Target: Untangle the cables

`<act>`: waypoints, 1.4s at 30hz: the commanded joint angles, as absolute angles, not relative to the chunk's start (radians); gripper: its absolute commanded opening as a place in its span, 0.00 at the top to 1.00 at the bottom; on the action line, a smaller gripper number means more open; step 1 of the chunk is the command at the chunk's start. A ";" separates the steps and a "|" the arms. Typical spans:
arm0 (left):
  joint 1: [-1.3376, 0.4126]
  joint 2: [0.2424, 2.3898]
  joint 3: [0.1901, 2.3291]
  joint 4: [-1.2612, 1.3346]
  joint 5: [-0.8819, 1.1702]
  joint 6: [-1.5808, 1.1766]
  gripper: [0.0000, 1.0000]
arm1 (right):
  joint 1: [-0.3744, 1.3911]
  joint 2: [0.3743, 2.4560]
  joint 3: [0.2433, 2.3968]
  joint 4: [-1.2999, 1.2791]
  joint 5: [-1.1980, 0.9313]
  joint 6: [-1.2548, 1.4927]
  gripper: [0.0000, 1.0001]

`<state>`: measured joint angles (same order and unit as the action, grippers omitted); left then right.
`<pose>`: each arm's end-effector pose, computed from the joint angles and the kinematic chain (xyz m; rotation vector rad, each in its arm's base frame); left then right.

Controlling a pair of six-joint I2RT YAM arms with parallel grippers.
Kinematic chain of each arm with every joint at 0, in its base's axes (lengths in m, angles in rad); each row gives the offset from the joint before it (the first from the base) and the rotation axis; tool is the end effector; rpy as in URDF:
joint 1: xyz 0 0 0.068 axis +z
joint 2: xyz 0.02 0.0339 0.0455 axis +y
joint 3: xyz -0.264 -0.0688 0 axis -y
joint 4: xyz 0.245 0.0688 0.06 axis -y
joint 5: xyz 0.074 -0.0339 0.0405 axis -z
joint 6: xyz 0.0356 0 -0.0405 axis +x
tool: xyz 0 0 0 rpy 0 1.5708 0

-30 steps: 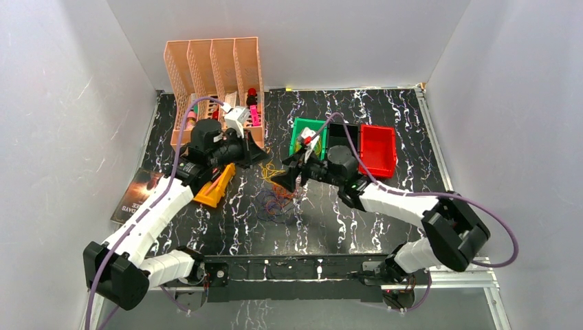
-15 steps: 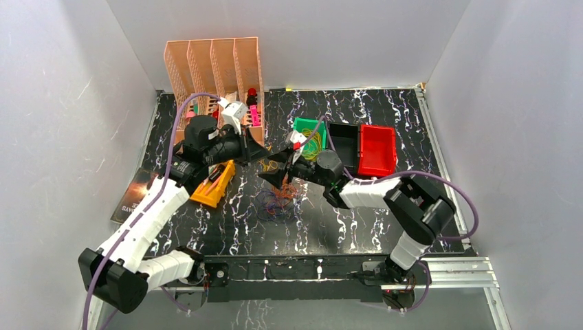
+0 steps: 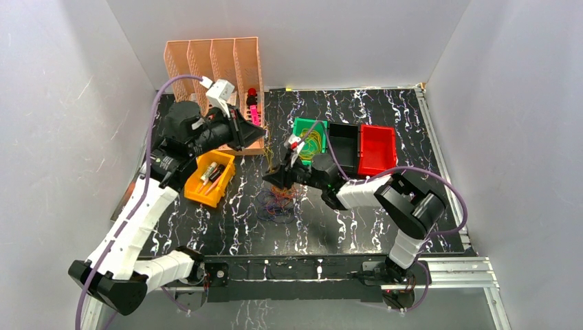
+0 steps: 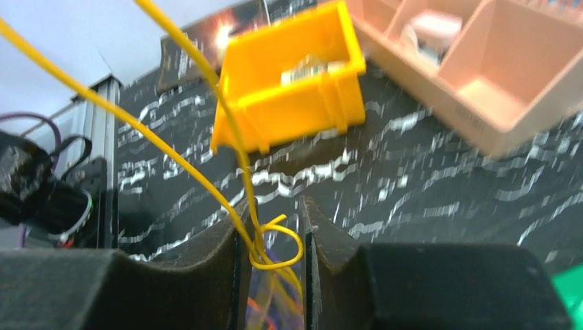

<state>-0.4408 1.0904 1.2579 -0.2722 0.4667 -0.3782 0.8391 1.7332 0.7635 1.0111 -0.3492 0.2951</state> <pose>0.2055 -0.1147 0.4366 0.4234 1.7145 -0.9956 0.2302 0.2746 0.2104 -0.7240 1.4844 1.1511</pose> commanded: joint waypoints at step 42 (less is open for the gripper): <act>-0.442 1.364 1.958 -0.321 0.354 -0.313 1.00 | 0.871 1.454 0.396 0.897 -0.266 0.400 0.57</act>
<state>-0.4408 1.3705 1.9373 -0.3225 0.3264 -0.3237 0.8661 1.5787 0.3779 0.9157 -0.2783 0.4198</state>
